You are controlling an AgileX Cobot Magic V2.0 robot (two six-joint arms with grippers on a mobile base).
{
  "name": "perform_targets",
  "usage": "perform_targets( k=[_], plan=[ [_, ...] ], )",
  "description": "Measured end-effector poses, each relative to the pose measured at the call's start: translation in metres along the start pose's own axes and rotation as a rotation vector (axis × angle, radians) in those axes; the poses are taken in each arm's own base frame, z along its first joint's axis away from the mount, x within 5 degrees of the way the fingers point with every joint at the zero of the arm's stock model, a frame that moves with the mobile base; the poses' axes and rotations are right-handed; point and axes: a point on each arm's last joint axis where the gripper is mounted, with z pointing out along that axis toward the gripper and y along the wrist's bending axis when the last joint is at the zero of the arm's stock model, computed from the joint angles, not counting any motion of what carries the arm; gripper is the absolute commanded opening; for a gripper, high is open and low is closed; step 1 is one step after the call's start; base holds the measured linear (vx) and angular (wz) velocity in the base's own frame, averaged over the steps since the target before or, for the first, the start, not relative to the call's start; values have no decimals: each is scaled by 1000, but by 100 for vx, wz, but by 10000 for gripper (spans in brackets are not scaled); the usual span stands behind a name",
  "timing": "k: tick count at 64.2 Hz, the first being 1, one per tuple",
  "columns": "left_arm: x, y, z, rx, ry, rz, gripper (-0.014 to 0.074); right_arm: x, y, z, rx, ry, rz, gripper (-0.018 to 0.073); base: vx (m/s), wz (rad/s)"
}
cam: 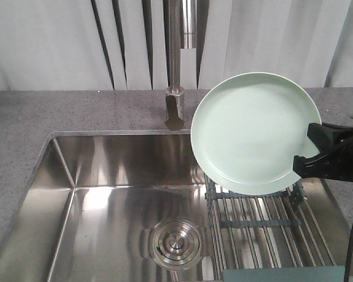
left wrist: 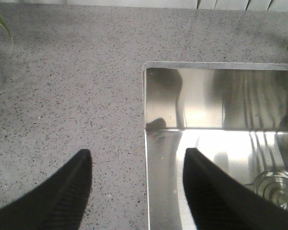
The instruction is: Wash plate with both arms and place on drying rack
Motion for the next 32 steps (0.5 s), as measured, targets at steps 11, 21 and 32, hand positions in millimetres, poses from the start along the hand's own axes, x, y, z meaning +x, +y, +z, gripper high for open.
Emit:
perform_targets(
  k=[11,21,32],
  plan=[
    [0,0,0,0,0,-3,571,0,0,0,0,0,0,-10,0,0],
    [2,-3,1,34,33,-134,571,0,0,0,0,0,0,-10,0,0],
    [-3,-14,13,106,175,-212,571,0,0,0,0,0,0,-10,0,0]
  ],
)
